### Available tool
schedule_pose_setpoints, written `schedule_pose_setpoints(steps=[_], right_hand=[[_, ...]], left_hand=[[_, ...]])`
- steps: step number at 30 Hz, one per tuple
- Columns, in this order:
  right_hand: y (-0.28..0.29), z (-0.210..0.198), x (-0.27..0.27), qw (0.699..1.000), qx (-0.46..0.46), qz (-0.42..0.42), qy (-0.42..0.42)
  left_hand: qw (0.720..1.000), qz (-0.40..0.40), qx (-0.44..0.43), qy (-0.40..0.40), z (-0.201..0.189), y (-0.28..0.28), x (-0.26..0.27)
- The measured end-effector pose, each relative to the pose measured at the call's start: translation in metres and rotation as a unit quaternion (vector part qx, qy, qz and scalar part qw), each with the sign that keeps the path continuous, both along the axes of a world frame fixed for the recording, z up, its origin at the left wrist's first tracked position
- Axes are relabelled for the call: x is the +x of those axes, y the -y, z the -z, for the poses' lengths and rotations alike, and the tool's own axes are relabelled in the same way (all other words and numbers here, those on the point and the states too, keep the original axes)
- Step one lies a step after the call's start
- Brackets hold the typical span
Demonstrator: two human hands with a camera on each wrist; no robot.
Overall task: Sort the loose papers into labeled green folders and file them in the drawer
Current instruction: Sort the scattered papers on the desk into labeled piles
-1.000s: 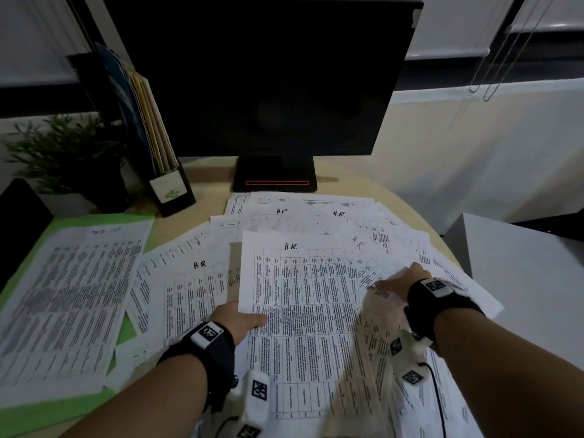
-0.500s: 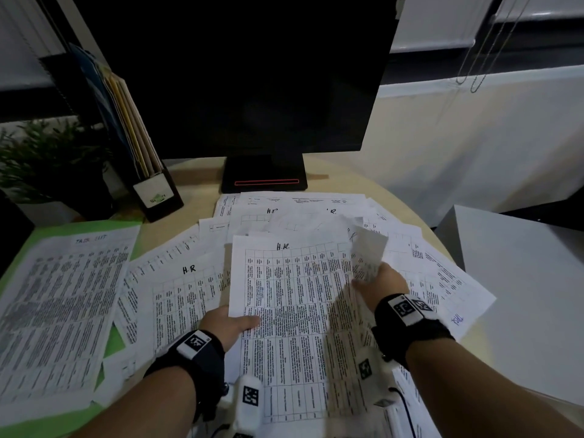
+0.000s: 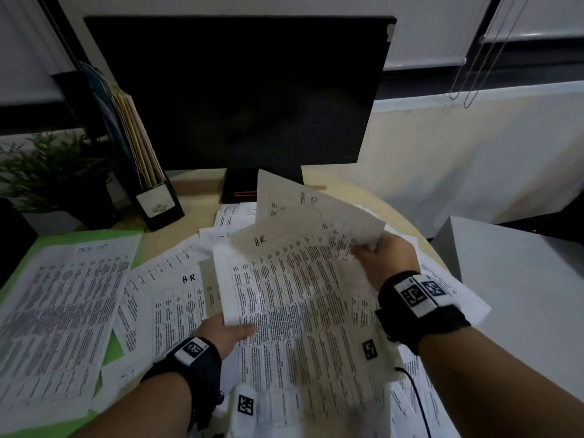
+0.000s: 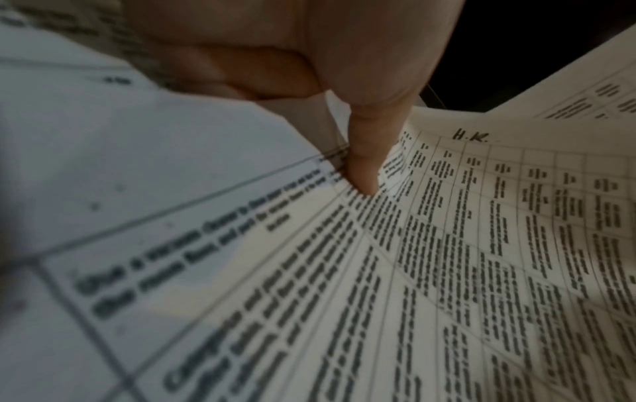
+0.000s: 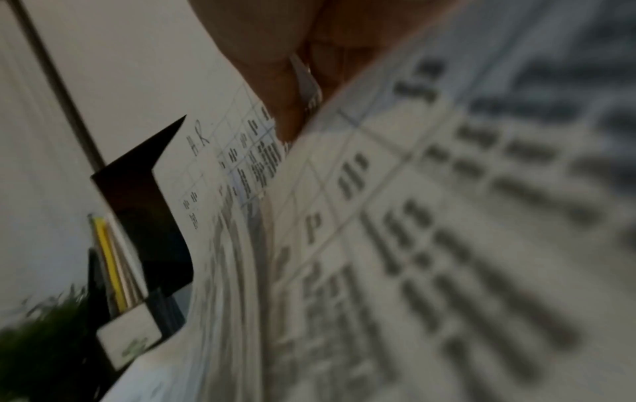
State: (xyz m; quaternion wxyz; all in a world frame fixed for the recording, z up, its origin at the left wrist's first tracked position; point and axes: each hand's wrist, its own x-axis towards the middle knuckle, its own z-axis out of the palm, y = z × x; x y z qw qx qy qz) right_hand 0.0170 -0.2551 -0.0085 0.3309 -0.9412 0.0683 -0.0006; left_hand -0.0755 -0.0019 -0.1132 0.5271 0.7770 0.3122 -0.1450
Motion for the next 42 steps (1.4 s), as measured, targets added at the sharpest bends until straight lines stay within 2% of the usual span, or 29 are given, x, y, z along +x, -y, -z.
schedule_pose_setpoints(steps=[5, 7, 9, 11, 13, 14, 19, 22, 25, 31, 35, 38, 39, 42], right_hand=[[0.007, 0.001, 0.014, 0.989, 0.118, 0.073, 0.057], [0.01, 0.011, 0.017, 0.983, 0.17, 0.069, 0.007], [0.01, 0.024, 0.015, 0.984, 0.148, 0.043, -0.093], [0.013, 0.043, 0.014, 0.984, 0.051, 0.026, -0.171], [0.016, 0.057, 0.011, 0.976, -0.057, -0.01, -0.211], [0.016, 0.06, 0.009, 0.973, -0.075, -0.015, -0.218], [0.027, 0.067, -0.004, 0.974, 0.051, 0.047, -0.217], [0.03, 0.069, -0.003, 0.972, -0.014, -0.029, -0.231], [0.031, 0.064, -0.003, 0.97, -0.085, -0.067, -0.217], [0.024, 0.067, -0.012, 0.944, -0.113, -0.163, -0.264], [0.016, 0.068, -0.017, 0.93, -0.071, -0.219, -0.287], [0.006, 0.056, -0.022, 0.911, 0.073, -0.243, -0.325], [0.004, 0.054, -0.022, 0.906, 0.08, -0.254, -0.328], [0.006, 0.058, -0.014, 0.923, -0.082, -0.249, -0.282]], left_hand=[[0.998, 0.022, 0.055, -0.029, -0.003, -0.018, 0.003], [0.996, 0.041, 0.064, -0.039, -0.003, -0.022, 0.002], [0.993, 0.074, 0.08, -0.052, -0.001, -0.023, 0.002], [0.989, 0.1, 0.088, -0.057, -0.001, -0.021, 0.002], [0.99, 0.106, 0.084, -0.05, -0.003, -0.018, 0.002], [0.99, 0.104, 0.082, -0.044, -0.004, -0.015, 0.002], [0.994, 0.06, 0.087, 0.001, -0.007, -0.012, 0.004], [0.992, 0.063, 0.109, 0.016, -0.011, -0.012, 0.005], [0.991, 0.077, 0.113, 0.015, -0.017, -0.011, 0.008], [0.987, 0.09, 0.126, 0.034, -0.026, -0.009, 0.016], [0.988, 0.1, 0.107, 0.052, -0.03, -0.01, 0.017], [0.991, 0.075, 0.09, 0.059, -0.028, -0.01, 0.016], [0.991, 0.075, 0.091, 0.06, -0.028, -0.01, 0.016], [0.99, 0.08, 0.105, 0.058, -0.023, -0.013, 0.015]])
